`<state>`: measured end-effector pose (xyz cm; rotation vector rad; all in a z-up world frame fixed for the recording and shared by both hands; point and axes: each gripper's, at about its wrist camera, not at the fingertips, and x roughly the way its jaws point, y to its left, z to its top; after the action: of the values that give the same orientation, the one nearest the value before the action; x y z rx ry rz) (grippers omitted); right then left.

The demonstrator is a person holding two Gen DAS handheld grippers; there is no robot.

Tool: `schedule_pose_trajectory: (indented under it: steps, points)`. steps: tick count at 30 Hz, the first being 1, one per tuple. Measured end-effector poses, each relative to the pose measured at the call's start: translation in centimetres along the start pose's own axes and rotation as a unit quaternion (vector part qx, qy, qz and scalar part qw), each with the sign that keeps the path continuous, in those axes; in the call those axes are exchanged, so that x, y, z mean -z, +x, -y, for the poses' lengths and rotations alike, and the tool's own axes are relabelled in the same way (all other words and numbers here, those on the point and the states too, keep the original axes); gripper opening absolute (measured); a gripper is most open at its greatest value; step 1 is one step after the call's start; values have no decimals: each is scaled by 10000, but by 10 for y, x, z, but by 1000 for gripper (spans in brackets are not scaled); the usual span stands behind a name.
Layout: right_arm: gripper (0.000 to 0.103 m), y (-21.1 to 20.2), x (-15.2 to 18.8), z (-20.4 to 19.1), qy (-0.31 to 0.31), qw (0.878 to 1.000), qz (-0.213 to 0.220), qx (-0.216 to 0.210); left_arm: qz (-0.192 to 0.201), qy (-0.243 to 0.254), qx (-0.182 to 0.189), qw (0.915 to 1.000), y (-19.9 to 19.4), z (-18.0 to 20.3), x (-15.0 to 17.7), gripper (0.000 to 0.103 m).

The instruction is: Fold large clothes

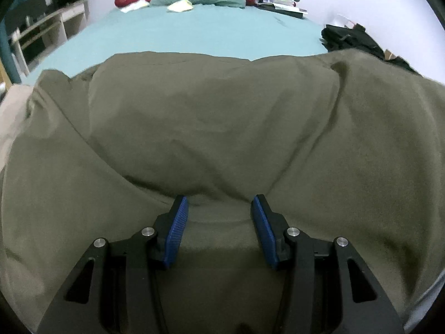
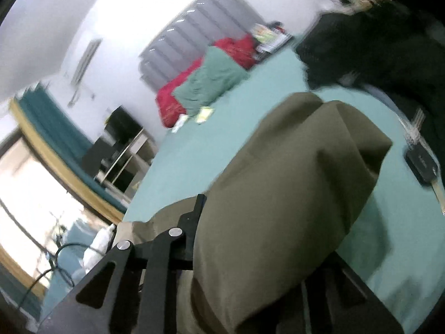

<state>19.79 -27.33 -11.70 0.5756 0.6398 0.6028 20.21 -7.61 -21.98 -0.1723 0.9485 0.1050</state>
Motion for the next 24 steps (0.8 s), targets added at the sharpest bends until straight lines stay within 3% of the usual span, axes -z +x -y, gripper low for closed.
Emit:
schedule_pose_trajectory:
  steps: [5, 9, 13, 18, 21, 24]
  points:
    - [22, 20, -3, -67, -898, 9955, -186, 240, -198, -237, 812, 9962, -22, -34, -2, 51]
    - [22, 42, 6, -118, -1599, 9849, -393, 524, 122, -201, 1089, 9938, -62, -72, -10, 51]
    - [22, 63, 28, -162, -2223, 9715, -572, 585, 513, -128, 1002, 9936, -104, -135, -26, 51]
    - [20, 106, 65, -215, -2852, 9523, -962, 506, 775, -225, 614, 9948, -121, -211, -27, 51]
    - [20, 138, 90, -238, -3162, 9384, -1313, 471, 491, -722, 684, 9938, -115, -254, -24, 51]
    - [20, 173, 130, -253, -3497, 9175, -1828, 495, 583, -1304, 704, 9872, -122, -290, -19, 51]
